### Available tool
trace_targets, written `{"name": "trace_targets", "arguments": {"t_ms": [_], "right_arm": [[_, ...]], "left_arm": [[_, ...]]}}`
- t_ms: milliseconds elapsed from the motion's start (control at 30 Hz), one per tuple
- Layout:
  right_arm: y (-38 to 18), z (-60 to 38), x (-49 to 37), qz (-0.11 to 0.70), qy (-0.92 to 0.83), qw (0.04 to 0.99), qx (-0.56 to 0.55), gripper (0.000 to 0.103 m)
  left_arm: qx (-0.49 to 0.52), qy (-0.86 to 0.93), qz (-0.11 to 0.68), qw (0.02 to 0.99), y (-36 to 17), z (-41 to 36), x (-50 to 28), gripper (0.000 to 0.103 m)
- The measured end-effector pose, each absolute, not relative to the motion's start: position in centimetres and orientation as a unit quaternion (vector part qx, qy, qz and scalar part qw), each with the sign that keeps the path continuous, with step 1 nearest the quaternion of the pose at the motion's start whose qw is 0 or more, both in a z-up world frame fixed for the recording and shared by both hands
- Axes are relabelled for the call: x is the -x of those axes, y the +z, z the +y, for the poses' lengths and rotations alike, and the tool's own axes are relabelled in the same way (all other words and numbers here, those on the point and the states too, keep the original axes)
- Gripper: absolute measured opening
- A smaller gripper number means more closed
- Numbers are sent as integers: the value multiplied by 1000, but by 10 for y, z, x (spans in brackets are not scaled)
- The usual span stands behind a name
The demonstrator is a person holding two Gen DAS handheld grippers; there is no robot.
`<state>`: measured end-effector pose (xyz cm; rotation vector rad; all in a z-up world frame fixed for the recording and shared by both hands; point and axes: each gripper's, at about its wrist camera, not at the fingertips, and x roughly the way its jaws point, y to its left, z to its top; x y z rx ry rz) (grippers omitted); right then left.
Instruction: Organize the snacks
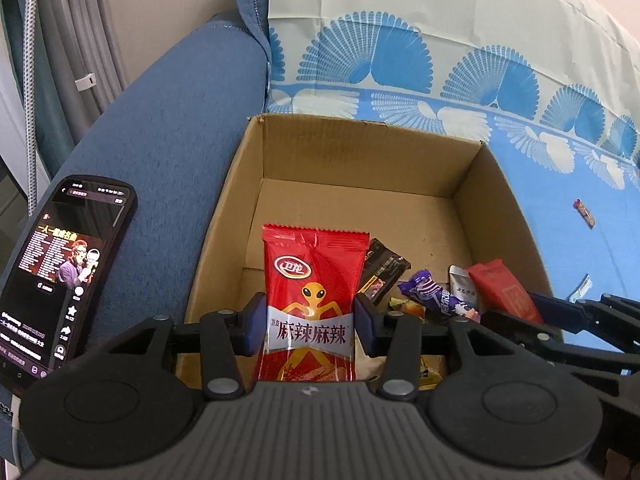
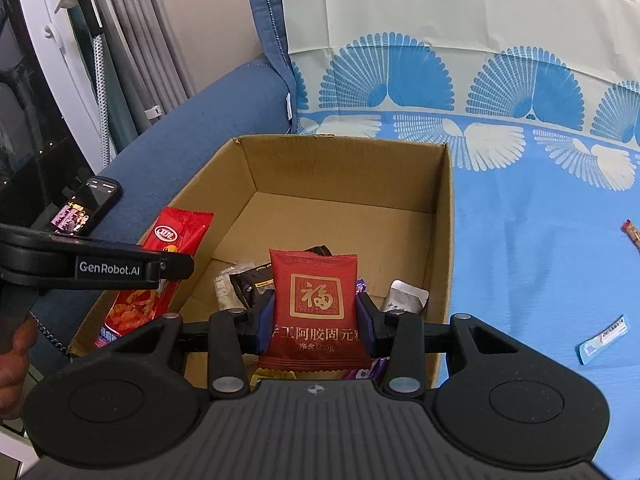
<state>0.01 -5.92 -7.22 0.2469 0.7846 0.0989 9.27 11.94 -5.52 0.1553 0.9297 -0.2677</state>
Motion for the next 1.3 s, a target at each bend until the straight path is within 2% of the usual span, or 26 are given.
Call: {"name": "trace_targets", "arguments": {"t_ms": [67,100,167,267,467,667,767,1300], "right_arm": [[-73,-60,-4,385,54,913,-127,48],[-72,-60,-7,386,53,912,-131,49],[-67,-61,-9,383,50,912,-138,60],[-59,-61,-4,377,47,914,-140,72],[-49,-57,29,400,43,904,-146,85],[-32,-51,79,403,36,903,-143,87],[-19,-50,105,389,26,911,-132,91],[13,-43,215,314,16,945,-85,95]], "left_arm": [[-76,-123,445,884,-56,120,-93,83],[-76,-119,441,886,-55,121,-93,102],[-75,-107,424,896,-51,124,-88,103],[-70,-115,429,893,-47,128,-81,103],[-57,-105,441,890,-41,140,-48,103],[-53,-102,446,887,-28,146,-2,103],[-55,-100,444,889,-19,147,22,103],[-76,-114,401,906,7,138,132,103]]}}
